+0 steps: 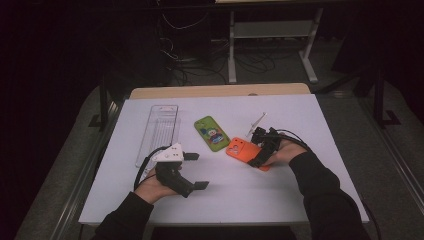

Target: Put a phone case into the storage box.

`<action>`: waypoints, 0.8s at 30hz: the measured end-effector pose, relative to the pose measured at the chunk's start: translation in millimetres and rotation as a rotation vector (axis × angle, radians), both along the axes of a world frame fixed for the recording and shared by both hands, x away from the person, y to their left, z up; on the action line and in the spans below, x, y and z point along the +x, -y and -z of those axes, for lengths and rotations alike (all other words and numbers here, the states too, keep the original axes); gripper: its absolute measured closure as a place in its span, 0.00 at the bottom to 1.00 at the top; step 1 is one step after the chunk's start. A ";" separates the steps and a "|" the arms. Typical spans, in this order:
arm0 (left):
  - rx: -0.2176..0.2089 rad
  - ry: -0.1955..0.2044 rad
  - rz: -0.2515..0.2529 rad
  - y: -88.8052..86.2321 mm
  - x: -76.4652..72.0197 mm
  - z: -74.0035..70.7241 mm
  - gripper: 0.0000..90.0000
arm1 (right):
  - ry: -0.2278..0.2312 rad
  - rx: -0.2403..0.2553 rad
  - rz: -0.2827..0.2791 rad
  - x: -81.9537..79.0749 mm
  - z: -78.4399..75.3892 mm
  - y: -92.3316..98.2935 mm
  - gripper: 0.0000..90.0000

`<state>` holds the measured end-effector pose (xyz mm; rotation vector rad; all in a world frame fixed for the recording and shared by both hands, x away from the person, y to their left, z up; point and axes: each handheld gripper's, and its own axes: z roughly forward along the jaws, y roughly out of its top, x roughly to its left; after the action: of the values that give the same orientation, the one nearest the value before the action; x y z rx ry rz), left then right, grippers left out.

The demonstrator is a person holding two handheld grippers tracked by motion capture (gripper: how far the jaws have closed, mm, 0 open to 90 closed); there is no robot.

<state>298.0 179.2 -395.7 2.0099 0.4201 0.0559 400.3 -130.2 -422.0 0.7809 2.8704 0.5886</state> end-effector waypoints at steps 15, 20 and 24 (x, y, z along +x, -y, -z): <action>0.000 -0.007 0.000 1.0 -0.8 0.1 0.00 | -0.033 -0.059 -0.026 1.9 10.1 -5.1 0.04; 0.004 -0.001 0.005 1.1 -0.5 0.4 0.00 | -0.054 -0.061 -0.028 4.4 12.3 -4.8 0.06; 0.004 -0.002 0.005 1.1 -0.5 0.4 0.00 | -0.064 -0.072 -0.038 5.9 11.6 -5.2 0.07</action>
<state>297.5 178.2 -396.1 2.0148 0.4164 0.0519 406.2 -125.0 -433.6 0.7500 2.9524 0.4703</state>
